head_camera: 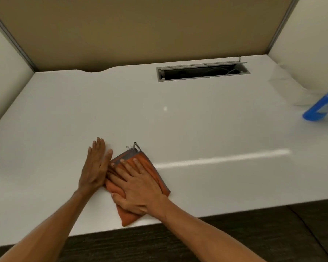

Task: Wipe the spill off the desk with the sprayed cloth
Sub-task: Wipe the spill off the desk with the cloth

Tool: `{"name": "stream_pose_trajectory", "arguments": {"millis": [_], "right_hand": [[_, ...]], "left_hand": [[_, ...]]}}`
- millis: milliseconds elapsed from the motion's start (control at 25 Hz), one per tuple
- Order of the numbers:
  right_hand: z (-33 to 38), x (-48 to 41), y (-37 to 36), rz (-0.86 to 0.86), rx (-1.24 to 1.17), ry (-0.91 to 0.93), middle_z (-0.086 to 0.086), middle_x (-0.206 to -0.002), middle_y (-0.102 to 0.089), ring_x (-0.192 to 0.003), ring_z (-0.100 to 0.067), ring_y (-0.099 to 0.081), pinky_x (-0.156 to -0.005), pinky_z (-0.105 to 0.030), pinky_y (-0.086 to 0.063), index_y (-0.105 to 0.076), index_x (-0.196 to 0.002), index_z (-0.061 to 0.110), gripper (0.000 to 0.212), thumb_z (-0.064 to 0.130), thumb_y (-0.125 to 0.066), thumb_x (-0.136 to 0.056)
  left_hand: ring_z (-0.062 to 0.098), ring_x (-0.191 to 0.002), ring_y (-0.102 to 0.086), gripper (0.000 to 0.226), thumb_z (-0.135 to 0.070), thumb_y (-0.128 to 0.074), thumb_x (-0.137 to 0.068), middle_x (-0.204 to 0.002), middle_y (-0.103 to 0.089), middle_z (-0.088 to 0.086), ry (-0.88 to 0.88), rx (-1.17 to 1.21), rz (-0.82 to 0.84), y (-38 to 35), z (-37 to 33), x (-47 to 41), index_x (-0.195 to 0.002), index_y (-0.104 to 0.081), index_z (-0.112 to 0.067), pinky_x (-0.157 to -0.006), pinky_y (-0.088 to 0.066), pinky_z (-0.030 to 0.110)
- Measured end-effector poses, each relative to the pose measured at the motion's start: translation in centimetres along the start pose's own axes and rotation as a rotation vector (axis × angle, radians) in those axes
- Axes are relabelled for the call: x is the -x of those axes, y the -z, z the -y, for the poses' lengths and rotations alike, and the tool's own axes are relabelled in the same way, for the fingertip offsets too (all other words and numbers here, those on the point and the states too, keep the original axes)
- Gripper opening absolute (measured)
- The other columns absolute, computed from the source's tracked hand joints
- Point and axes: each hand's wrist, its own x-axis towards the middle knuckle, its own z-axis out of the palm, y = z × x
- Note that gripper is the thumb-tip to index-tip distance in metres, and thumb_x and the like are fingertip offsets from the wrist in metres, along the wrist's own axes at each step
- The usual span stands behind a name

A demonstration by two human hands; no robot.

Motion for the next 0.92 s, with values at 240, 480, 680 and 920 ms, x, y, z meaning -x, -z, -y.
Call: {"name": "stream_pose_trajectory", "arguments": {"millis": [240,480,680,920], "right_hand": [[-6.1,6.4,2.4,0.036,0.065,-0.194,0.005,-0.168,-0.006,-0.155,-0.018,0.004,-0.124,-0.052,0.005,-0.012,-0.158,0.033,0.063,0.053,-0.024,-0.100],[-13.9,13.4,5.3,0.058,0.126,-0.385,0.008,-0.168,0.000,-0.154,-0.014,0.009,-0.124,-0.050,0.001,-0.003,-0.158,0.036,0.062,0.055,-0.017,-0.101],[-19.8,18.3,7.3,0.035,0.167,-0.500,0.009,-0.167,0.005,-0.154,-0.014,0.011,-0.124,-0.048,-0.001,0.004,-0.158,0.037,0.061,0.051,-0.014,-0.101],[-26.4,23.2,9.4,-0.091,0.180,-0.618,0.007,-0.165,-0.008,-0.155,-0.019,-0.007,-0.124,-0.045,-0.002,-0.007,-0.157,0.034,0.056,0.041,-0.016,-0.102]], "left_hand": [[0.005,-0.153,0.007,0.068,-0.048,-0.020,-0.101,-0.167,0.001,-0.003,-0.031,-0.105,0.009,0.0,-0.2,0.3,-0.158,-0.005,-0.015,-0.125,0.008,0.025],[0.009,-0.153,0.007,0.068,-0.045,-0.020,-0.100,-0.167,0.001,0.001,-0.070,-0.239,0.033,-0.3,-0.4,0.0,-0.158,-0.006,-0.012,-0.116,0.016,0.010],[0.010,-0.153,0.010,0.069,-0.046,-0.019,-0.099,-0.167,0.003,0.002,-0.053,-0.284,0.079,-0.6,-1.4,-0.6,-0.157,-0.004,-0.012,-0.124,0.010,0.024],[0.011,-0.153,0.009,0.072,-0.046,-0.025,-0.098,-0.166,0.005,0.001,-0.049,-0.236,0.094,-2.6,-6.3,-0.9,-0.157,-0.004,-0.010,-0.125,0.006,0.031]]}}
